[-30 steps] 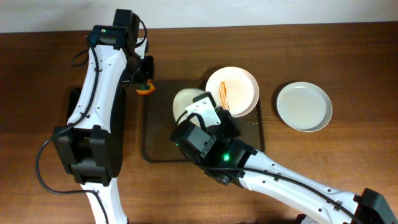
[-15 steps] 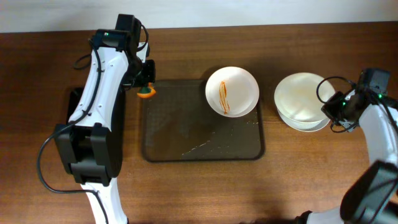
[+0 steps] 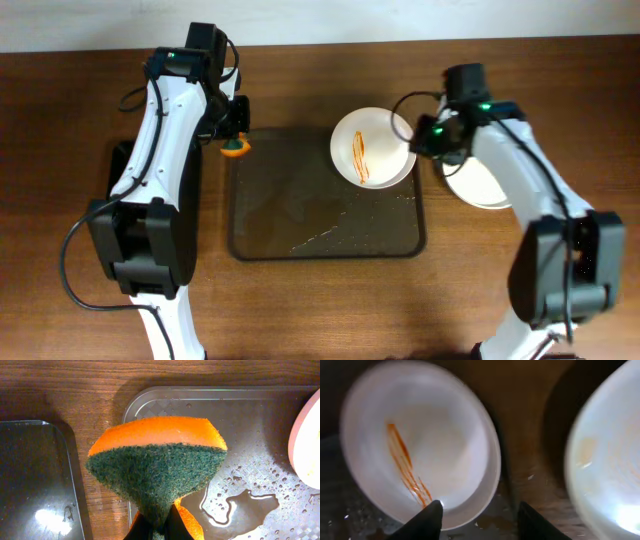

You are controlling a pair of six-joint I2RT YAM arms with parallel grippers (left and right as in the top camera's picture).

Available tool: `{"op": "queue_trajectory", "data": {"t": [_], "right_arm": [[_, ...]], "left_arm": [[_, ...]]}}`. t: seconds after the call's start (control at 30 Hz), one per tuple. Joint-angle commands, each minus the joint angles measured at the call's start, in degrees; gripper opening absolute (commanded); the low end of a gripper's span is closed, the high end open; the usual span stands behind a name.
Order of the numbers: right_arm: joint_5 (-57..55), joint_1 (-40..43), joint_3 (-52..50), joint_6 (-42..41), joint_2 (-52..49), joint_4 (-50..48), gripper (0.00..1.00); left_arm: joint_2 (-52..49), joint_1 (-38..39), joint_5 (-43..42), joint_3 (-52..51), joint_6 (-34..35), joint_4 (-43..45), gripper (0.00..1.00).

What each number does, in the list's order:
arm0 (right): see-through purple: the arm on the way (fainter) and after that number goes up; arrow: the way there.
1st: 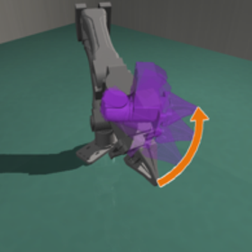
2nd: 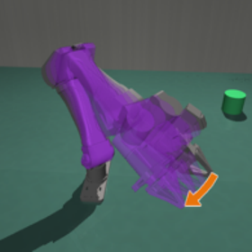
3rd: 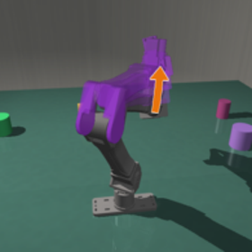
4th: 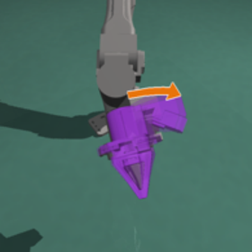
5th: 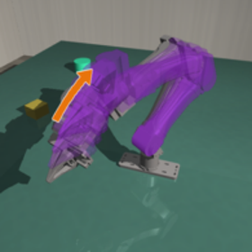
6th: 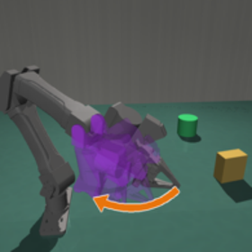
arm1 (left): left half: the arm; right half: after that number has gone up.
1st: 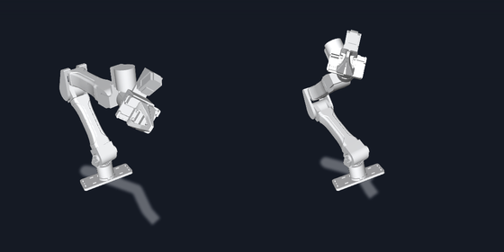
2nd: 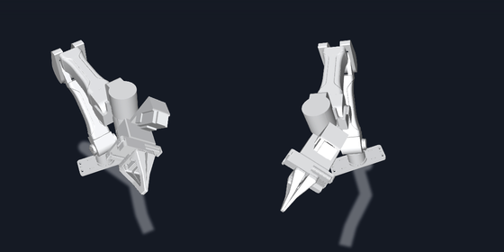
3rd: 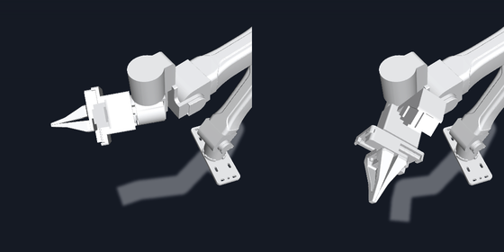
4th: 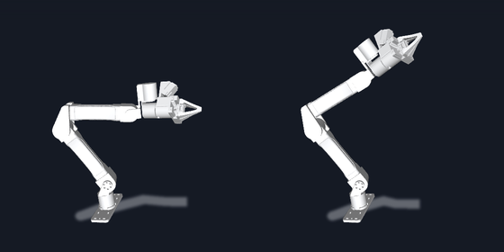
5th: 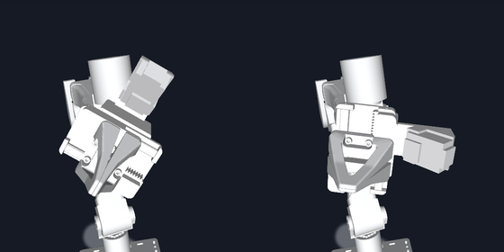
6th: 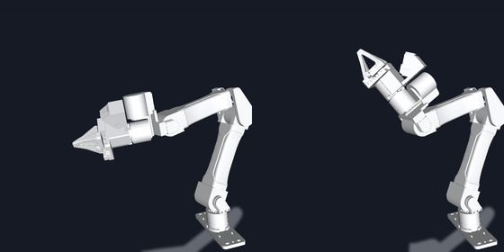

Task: Clean dirty plates on tray and stack at the side
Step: 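Grasp the last plate rim with the right gripper and pull it toward center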

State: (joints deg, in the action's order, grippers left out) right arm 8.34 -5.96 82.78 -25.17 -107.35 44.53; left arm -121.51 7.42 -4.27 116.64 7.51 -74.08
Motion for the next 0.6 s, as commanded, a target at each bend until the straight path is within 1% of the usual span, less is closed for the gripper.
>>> {"op": "queue_trajectory", "data": {"t": [0.0, 0.07, 0.13, 0.17, 0.27, 0.3, 0.33, 0.37, 0.43, 0.47, 0.53, 0.57], "right_arm": [[-4.15, -4.94, 0.22, -6.73, -6.56, -1.05, 0.41], [-4.55, -6.82, 0.15, -6.86, -9.38, -1.53, 0.31], [-4.57, -7.39, 0.13, -6.88, -11.19, -1.27, 0.18], [-4.57, -7.41, -0.17, -6.86, -11.47, -1.11, 0.16], [-4.09, -8.85, -0.39, -6.84, -11.47, 3.78, 0.13], [-1.84, -11.19, -0.37, -6.84, -11.45, 7.23, 0.08], [-0.63, -12.76, -0.37, -6.84, -11.41, 8.46, 0.08], [1.2, -16.09, -0.37, -6.84, -11.34, 9.94, 0.08], [2.67, -22.12, -0.04, -6.86, -11.04, 12.02, 0.08], [2.4, -23.63, 0.79, -6.84, -10.43, 12.76, 0.07], [1.42, -22.69, 4.09, -6.25, -8.13, 14.99, 0.07], [1.09, -20.48, 8.22, -3.19, -6.01, 17.22, 0.07]], "left_arm": [[-0.42, 0.07, -0.46, -0.42, -0.94, 0.09, 0.0], [-0.42, 0.09, -0.46, -0.42, -0.94, 0.09, 0.0], [-0.42, 0.07, -0.46, -0.42, -0.94, 0.09, 0.0], [-0.42, 0.07, -0.46, -0.42, -0.94, 0.11, 0.0], [-0.42, 0.07, -0.46, -0.42, -0.94, 0.09, 0.0], [-0.42, 0.09, -0.46, -0.42, -0.94, 0.11, 0.0], [-0.42, 0.07, -0.44, -0.42, -0.96, 0.13, 0.0], [-0.42, 0.07, -0.44, -0.42, -0.96, 0.09, 0.0], [-0.42, 0.07, -0.44, -0.42, -0.94, 0.07, 0.0], [-0.42, 0.07, -0.46, -0.42, -0.96, 0.09, 0.0], [-0.42, 0.07, -0.44, -0.42, -0.96, 0.07, 0.0], [-0.42, 0.07, -0.44, -0.42, -0.96, 0.04, 0.0]]}}
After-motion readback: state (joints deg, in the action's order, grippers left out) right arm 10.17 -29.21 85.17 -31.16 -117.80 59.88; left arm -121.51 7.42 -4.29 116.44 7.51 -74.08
